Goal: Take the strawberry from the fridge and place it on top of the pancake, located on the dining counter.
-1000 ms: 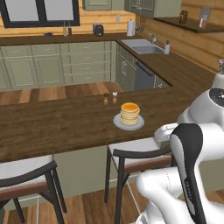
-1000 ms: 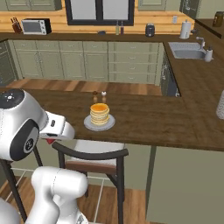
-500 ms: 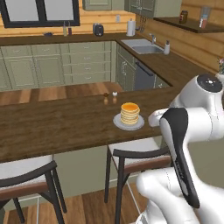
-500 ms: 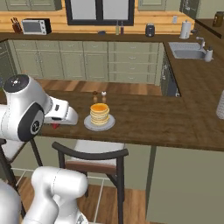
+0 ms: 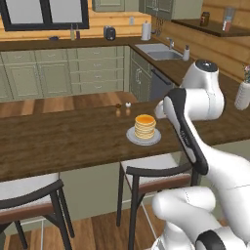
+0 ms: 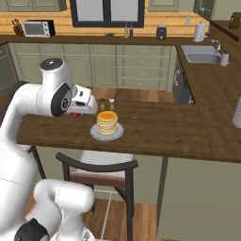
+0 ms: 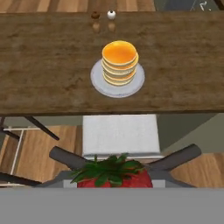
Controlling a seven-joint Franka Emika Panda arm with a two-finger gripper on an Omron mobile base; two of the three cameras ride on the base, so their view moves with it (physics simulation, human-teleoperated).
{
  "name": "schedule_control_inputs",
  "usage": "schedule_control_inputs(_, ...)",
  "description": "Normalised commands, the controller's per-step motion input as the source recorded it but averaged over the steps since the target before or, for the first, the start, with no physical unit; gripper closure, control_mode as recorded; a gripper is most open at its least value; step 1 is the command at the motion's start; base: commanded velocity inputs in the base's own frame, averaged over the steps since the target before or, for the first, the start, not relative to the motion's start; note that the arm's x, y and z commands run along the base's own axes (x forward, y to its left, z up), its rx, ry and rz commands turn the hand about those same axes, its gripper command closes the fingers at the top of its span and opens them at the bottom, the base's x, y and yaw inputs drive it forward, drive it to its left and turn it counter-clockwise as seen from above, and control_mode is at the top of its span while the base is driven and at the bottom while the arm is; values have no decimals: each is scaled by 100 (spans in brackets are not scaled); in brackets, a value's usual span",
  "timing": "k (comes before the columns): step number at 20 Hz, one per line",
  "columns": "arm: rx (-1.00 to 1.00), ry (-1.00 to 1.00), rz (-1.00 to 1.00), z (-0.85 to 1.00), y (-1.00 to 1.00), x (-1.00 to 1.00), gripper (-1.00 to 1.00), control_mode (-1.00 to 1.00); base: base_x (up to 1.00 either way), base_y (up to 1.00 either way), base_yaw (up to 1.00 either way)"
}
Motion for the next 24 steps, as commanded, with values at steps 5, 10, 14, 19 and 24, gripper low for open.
schedule_control_inputs(5,0,6,0,-31,0,100,100,-100,0,0,0)
schedule_control_inputs(10,-9,9,-3,-62,2,100,100,-100,0,0,0)
schedule_control_inputs(14,-1,8,-4,-48,0,100,100,-100,0,0,0)
schedule_control_inputs(19,0,9,-3,-11,-3,100,100,-100,0,0,0)
schedule_control_inputs(24,5,-12,-4,0,-5,77,100,-100,0,0,0)
